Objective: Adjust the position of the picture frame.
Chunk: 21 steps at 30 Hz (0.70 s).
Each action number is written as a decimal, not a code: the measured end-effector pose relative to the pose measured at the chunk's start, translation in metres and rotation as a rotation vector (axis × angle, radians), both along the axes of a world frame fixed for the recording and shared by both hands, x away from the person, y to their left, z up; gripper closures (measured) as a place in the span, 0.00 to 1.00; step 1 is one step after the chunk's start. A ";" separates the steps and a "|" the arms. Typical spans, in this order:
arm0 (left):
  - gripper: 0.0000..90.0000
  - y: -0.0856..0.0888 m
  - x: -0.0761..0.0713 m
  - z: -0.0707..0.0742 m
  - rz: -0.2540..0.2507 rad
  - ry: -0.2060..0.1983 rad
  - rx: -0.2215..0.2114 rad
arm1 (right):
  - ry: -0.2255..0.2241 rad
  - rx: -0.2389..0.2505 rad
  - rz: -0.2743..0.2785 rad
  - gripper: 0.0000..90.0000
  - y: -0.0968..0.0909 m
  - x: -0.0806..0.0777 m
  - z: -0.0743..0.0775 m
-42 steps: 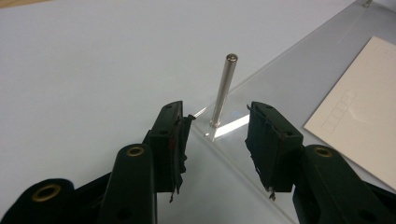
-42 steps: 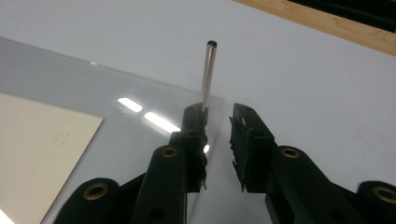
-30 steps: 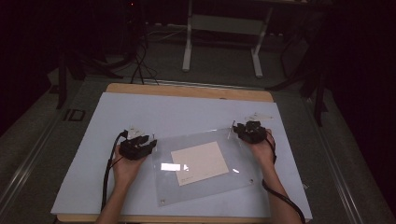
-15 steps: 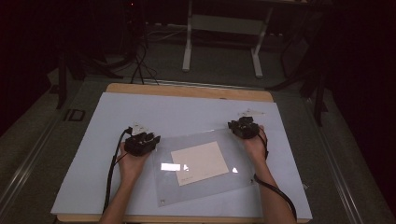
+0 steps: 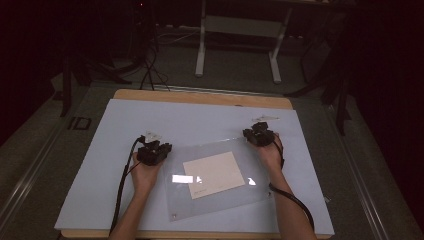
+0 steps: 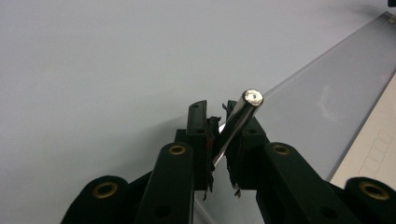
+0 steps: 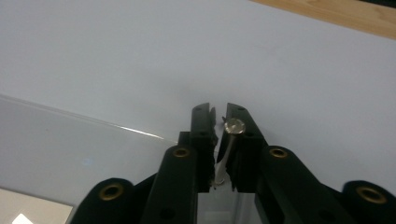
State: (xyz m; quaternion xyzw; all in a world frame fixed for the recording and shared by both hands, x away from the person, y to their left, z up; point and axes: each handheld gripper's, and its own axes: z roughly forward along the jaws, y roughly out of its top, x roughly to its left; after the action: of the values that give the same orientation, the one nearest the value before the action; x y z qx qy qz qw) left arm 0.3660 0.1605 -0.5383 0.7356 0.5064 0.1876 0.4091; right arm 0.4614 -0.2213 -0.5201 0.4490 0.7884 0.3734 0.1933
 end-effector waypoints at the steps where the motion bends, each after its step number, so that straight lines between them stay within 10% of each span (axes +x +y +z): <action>1: 0.89 0.000 0.000 0.000 -0.004 -0.002 0.003 | 0.007 0.002 -0.001 0.93 -0.001 0.001 0.000; 21: 0.90 0.008 0.004 -0.001 -0.040 0.027 -0.058 | 0.059 0.124 -0.016 0.92 -0.009 0.004 -0.002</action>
State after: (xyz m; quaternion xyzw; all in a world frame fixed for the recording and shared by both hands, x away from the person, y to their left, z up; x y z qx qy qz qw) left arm 0.3704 0.1687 -0.5395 0.7359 0.5022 0.1545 0.4271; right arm 0.4654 -0.2302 -0.5219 0.4772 0.7656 0.4065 0.1447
